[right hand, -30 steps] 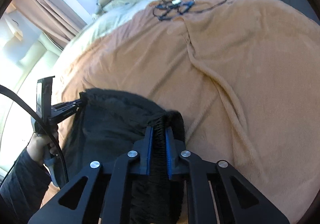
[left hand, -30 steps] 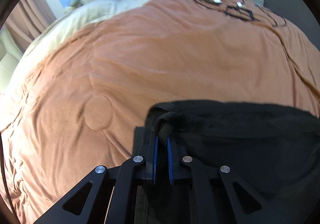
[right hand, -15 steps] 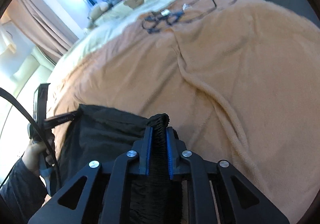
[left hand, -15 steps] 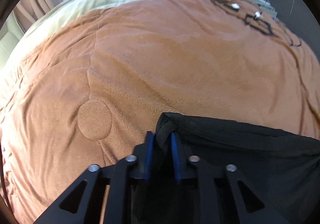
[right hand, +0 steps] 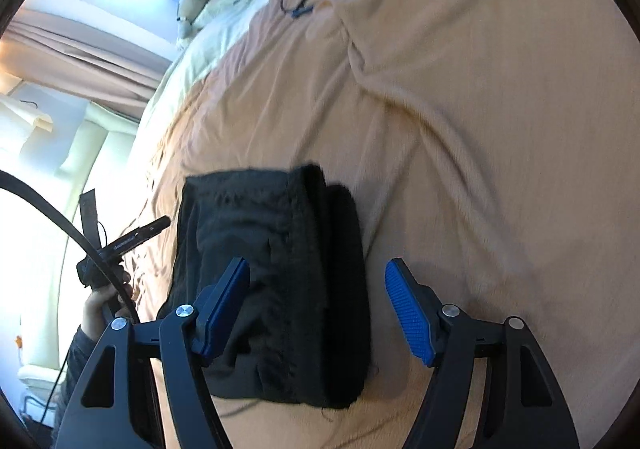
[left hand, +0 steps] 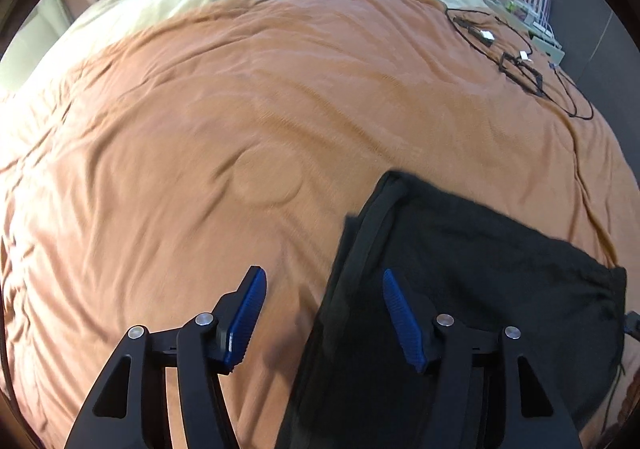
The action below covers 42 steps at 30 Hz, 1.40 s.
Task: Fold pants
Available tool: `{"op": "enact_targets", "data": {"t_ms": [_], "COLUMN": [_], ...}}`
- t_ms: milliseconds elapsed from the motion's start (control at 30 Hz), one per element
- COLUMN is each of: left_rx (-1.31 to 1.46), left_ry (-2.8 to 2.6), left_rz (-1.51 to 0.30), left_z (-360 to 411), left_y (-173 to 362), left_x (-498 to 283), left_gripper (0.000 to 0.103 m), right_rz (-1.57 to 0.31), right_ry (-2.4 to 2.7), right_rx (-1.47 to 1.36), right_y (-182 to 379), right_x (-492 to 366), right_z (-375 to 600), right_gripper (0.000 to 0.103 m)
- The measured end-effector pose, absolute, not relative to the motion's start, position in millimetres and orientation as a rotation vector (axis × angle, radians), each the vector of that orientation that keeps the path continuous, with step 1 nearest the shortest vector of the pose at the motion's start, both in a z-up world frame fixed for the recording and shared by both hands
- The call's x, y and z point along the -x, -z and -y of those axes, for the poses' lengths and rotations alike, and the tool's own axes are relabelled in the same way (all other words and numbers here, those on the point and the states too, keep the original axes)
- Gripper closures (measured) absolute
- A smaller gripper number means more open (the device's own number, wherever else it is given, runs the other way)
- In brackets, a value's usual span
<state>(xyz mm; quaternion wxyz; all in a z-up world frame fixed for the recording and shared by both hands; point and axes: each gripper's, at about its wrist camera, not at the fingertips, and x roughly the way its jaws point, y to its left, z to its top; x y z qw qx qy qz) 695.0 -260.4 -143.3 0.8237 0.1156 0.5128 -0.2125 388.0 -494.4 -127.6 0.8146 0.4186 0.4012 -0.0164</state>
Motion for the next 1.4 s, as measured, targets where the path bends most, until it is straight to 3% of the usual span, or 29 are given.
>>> {"op": "enact_targets", "data": {"t_ms": [600,967,1133,1400], "left_rx": [-0.062,0.056,0.084,0.164], "left_ry": [0.490,0.543,0.546,0.535], "left_rz": [-1.171,-1.273,-1.336,-1.380], "left_z": [165,131,124,116], "left_y": [134,156,176,192], "left_x": [-624,-589,-581,-574], "left_gripper": [0.040,0.040,0.040,0.040], "right_rz": [-0.973,-0.943,-0.923,-0.895], "right_ry": [-0.086,-0.163,-0.171,-0.172], "right_rx": [-1.019,-1.088,-1.087,-1.083], "right_y": [136,153,163,170], "right_x": [-363,-359,-361,-358], "right_z": [516,532,534,530], "right_gripper": [0.034,0.034,0.042,0.069]}}
